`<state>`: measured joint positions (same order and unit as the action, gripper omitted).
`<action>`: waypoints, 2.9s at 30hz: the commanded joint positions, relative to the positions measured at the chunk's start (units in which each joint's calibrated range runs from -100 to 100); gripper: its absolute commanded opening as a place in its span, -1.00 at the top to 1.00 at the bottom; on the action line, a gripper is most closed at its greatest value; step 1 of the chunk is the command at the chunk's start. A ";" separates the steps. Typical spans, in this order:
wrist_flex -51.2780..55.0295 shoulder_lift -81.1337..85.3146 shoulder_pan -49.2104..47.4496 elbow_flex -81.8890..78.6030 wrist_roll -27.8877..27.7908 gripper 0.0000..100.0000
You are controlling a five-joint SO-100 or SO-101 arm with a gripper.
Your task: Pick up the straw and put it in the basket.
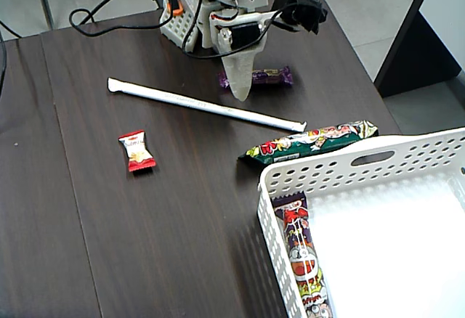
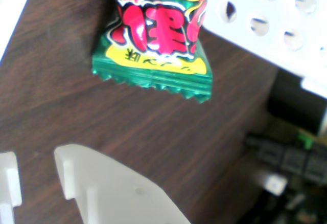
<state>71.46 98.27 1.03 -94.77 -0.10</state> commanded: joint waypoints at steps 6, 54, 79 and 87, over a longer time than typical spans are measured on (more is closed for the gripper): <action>-3.50 -0.10 2.42 3.79 2.71 0.89; 3.33 -85.93 27.41 53.34 1.61 0.87; -7.60 -77.02 27.19 40.49 1.56 0.56; -7.60 -77.10 27.33 40.13 -12.35 0.56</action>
<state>63.13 18.40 27.87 -55.68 -2.40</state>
